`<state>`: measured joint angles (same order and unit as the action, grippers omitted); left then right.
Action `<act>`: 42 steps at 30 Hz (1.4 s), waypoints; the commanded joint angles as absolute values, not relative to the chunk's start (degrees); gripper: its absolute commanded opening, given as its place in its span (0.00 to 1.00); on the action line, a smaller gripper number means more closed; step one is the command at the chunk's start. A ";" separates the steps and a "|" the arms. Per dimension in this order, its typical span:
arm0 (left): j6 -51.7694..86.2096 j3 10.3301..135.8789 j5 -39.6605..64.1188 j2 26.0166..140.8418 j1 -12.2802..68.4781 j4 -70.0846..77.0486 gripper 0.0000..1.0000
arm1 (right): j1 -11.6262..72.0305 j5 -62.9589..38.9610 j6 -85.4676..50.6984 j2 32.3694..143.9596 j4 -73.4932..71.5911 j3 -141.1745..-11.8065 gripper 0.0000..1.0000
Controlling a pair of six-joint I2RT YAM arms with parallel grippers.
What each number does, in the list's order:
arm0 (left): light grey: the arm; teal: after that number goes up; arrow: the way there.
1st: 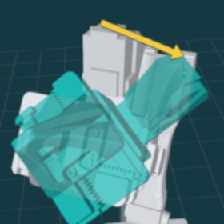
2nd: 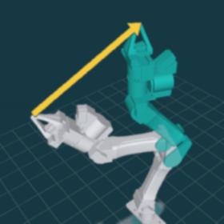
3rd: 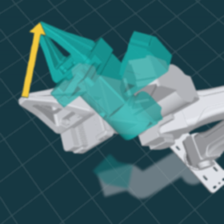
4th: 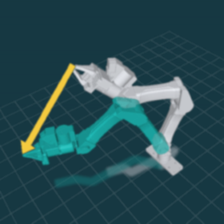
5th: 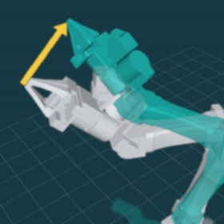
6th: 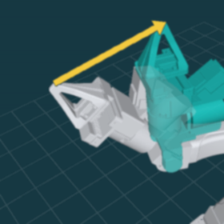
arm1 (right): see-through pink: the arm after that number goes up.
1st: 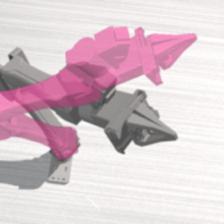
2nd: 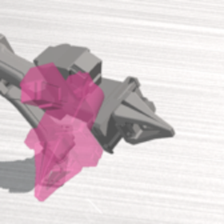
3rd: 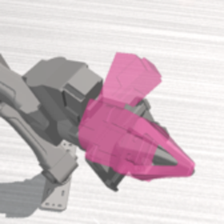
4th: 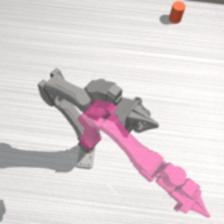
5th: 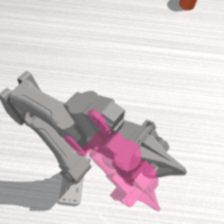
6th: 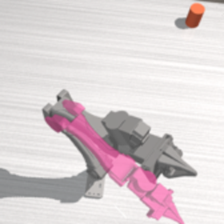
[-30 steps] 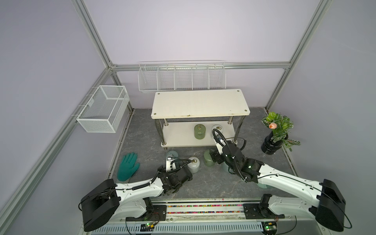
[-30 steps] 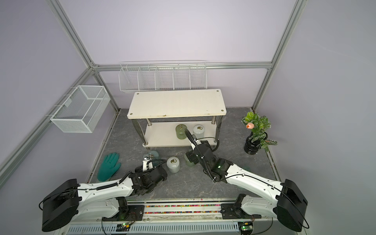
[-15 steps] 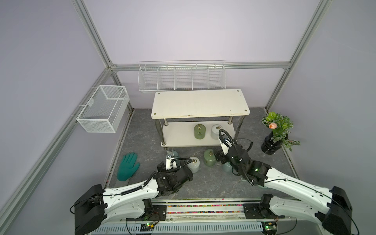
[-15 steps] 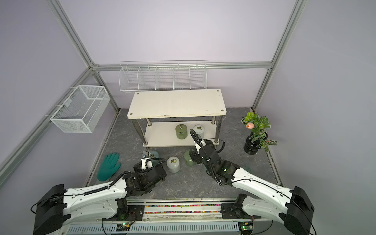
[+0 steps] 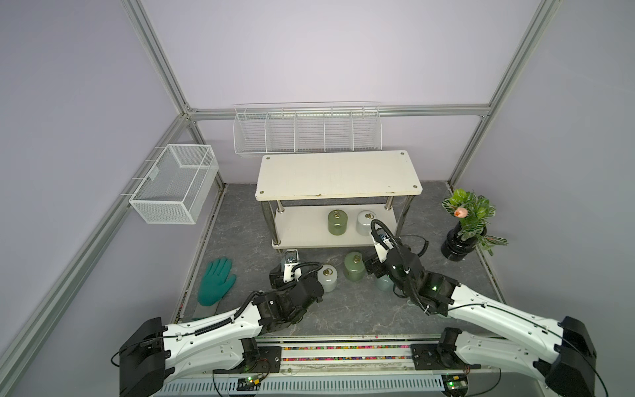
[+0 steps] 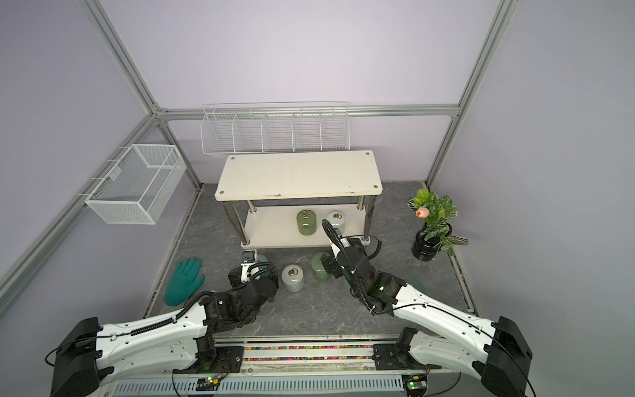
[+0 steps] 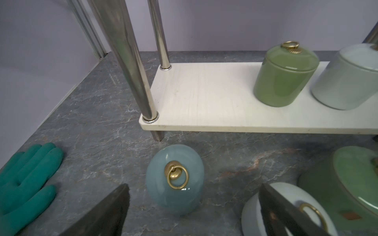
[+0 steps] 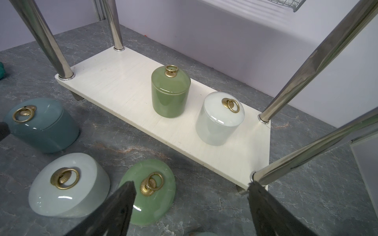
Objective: Remove the tea canisters from the shelf
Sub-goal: Place the tea canister at the center of the board.
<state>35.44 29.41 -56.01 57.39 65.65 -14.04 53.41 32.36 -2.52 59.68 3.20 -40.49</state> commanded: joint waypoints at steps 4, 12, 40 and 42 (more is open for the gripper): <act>23.44 26.40 -51.68 61.91 65.92 5.15 1.00 | 53.82 33.40 -2.17 58.88 3.05 -39.64 0.89; 13.80 27.43 -41.40 71.26 61.35 22.36 1.00 | 53.75 33.80 -2.24 58.89 3.60 -39.73 0.89; 11.29 31.70 -10.42 89.94 42.93 45.45 1.00 | 53.35 33.76 -3.77 61.26 3.86 -39.83 0.89; 11.10 32.46 -9.44 91.84 42.87 46.84 1.00 | 53.39 33.50 -3.86 61.41 3.85 -39.60 0.89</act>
<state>11.73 30.26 -12.64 89.91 43.20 41.39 53.39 33.56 -3.01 61.21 3.55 -40.49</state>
